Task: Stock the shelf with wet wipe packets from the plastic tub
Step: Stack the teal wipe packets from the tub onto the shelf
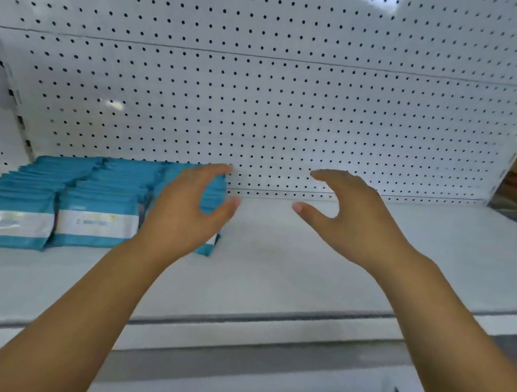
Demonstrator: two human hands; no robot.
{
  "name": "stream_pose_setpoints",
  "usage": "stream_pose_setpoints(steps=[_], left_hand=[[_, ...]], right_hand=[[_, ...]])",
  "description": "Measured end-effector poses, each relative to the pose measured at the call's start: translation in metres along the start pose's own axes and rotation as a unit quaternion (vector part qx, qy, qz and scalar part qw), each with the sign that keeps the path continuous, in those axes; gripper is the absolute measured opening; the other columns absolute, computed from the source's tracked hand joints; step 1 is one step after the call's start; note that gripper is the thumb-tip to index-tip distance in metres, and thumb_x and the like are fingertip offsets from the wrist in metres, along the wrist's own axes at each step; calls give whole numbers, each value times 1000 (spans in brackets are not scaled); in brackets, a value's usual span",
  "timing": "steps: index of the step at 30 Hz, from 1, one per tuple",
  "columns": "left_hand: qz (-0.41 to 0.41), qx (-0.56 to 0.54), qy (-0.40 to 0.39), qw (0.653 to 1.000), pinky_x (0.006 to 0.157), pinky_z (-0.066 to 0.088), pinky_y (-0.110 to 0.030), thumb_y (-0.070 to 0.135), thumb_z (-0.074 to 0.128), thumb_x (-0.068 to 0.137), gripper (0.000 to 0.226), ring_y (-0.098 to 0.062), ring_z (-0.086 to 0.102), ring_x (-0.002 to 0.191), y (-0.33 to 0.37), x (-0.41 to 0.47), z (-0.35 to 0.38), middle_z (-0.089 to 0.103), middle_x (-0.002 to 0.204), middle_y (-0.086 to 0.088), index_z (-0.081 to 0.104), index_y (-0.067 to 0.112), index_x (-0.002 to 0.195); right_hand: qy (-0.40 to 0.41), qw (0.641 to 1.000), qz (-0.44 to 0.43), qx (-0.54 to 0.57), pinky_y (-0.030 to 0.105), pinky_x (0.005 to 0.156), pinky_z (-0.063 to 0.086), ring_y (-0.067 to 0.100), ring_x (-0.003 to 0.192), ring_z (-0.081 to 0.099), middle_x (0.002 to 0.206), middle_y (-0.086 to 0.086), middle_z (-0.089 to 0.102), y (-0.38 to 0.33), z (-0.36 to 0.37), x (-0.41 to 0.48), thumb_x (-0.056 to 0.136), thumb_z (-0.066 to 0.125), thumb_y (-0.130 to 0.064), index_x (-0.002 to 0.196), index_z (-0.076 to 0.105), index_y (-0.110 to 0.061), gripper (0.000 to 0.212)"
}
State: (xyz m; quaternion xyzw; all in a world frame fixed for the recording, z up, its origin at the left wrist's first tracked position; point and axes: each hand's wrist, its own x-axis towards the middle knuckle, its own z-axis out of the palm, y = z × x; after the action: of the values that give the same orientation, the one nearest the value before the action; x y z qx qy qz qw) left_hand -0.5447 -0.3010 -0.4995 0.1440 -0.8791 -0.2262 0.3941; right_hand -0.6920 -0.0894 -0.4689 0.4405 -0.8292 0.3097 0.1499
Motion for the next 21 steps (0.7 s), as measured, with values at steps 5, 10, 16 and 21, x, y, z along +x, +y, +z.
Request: stream_pose_setpoints(steps=[5,10,16,21], left_hand=[[44,-51,-43,997,105,36,-24,42,71,90,51,-10,50,125,74,4,80,58,134,11,58,28,137],[87,-117,-124,981,110,32,-25,51,66,91,55,-6,44,132,154,-23,157,49,136,19,53,35,142],[177,-128,-223,950,106,33,-29,44,70,91,53,-14,47,129,209,-74,225,58,140,4,59,23,138],[226,-164,-297,913,107,40,-35,47,65,88,54,-15,50,128,230,-125,270,59,139,1,61,19,133]], right_hand=[[25,996,55,-72,28,110,34,9,138,39,149,-12,47,72,-63,-43,91,61,-58,146,46,-28,65],[10,980,131,-148,32,113,36,14,139,39,151,-6,47,139,-119,-112,91,61,-57,147,47,-25,66],[-40,940,260,-219,33,111,38,18,137,43,148,-2,51,192,-159,-218,88,67,-53,145,49,-21,67],[-57,912,335,-228,35,109,39,19,136,44,149,0,49,209,-169,-281,90,63,-57,147,46,-23,68]])
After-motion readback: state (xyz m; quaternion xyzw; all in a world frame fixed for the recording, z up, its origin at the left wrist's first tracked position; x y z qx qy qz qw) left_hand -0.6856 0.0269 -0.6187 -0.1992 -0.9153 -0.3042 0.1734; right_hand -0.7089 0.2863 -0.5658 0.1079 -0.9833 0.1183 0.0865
